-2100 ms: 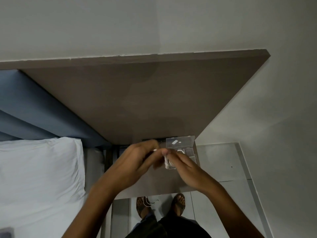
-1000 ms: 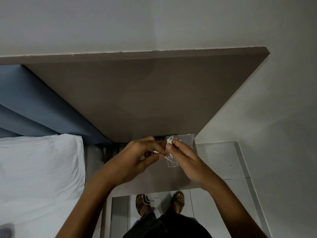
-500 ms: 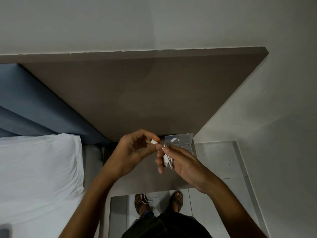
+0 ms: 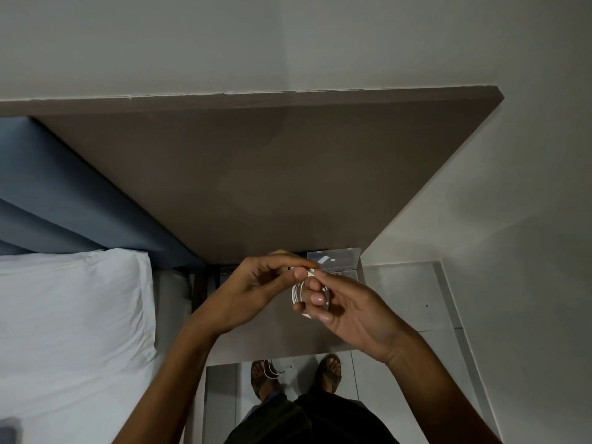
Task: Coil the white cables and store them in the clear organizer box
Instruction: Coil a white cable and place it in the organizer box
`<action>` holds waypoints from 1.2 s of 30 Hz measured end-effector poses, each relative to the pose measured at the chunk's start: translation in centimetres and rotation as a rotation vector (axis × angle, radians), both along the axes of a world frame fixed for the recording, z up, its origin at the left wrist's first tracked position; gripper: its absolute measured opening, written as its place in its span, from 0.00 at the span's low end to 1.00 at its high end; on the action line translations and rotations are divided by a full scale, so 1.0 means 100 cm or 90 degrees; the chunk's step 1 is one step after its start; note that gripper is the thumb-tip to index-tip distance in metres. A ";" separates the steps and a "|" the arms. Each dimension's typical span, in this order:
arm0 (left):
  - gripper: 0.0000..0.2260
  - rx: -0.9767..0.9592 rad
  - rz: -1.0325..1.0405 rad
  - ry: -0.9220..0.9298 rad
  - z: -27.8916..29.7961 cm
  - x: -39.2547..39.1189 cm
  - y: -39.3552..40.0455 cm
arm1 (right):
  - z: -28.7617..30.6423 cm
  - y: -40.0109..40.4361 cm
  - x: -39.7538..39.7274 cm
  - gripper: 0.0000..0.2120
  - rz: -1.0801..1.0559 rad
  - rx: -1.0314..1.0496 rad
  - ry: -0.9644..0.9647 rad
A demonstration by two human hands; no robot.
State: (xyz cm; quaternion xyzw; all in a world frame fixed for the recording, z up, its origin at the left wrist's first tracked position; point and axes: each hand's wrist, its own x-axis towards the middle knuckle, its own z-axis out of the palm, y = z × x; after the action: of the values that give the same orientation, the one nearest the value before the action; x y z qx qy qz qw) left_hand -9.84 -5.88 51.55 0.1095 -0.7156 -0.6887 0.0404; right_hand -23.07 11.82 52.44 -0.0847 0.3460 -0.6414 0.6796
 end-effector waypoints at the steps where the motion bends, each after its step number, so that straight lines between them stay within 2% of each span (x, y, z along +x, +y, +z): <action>1: 0.13 0.008 -0.002 -0.001 -0.001 0.000 0.000 | 0.000 0.000 0.000 0.12 -0.004 -0.003 -0.023; 8: 0.13 0.187 0.018 -0.004 -0.011 0.001 0.000 | 0.006 -0.003 0.000 0.11 0.021 -0.020 -0.060; 12: 0.15 0.407 0.084 -0.019 -0.011 -0.002 0.004 | 0.008 -0.005 0.003 0.15 0.041 -0.028 -0.074; 15: 0.10 0.599 0.138 -0.040 -0.017 -0.004 0.018 | 0.007 -0.009 0.003 0.17 0.036 -0.031 -0.071; 17: 0.08 0.657 0.174 -0.050 -0.019 -0.005 0.024 | 0.005 -0.009 0.002 0.16 0.032 -0.017 -0.052; 20: 0.14 0.605 0.187 -0.052 -0.019 -0.005 0.027 | 0.001 -0.005 -0.001 0.17 0.022 0.005 -0.017; 28: 0.17 0.253 0.165 -0.024 -0.014 0.006 0.017 | 0.003 -0.009 -0.009 0.20 0.003 -0.002 0.043; 33: 0.11 0.163 0.100 -0.040 -0.018 0.008 0.009 | 0.000 -0.012 -0.007 0.19 -0.015 0.013 0.053; 36: 0.09 0.137 0.087 -0.063 -0.022 0.008 0.008 | -0.003 -0.010 -0.002 0.21 -0.018 0.041 0.127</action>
State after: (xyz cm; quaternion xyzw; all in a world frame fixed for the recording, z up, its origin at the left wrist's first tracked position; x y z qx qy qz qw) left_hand -9.00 -5.08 49.34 0.1953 -0.6297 -0.7508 0.0399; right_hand -23.24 10.80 52.15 -0.1210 0.4333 -0.6280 0.6350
